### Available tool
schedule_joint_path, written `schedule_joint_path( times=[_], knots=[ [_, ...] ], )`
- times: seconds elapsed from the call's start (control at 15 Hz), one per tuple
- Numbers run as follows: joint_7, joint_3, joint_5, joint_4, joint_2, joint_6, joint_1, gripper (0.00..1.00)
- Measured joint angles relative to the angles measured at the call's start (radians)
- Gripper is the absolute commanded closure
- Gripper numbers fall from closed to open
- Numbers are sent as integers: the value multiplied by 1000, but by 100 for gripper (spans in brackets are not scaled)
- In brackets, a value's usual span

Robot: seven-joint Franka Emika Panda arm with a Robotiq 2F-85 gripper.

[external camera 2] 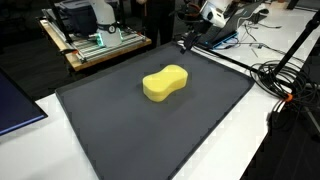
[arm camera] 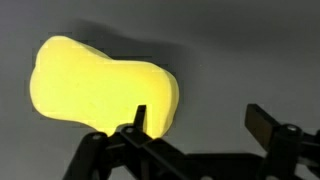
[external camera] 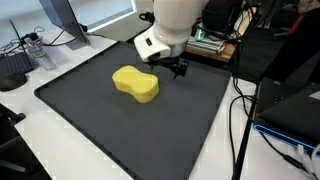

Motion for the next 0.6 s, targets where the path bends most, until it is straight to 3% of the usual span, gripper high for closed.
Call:
schedule_joint_path(
  times=[0.6],
  knots=[
    [9,-81,200,-451,-332,349,-163,0]
  ],
)
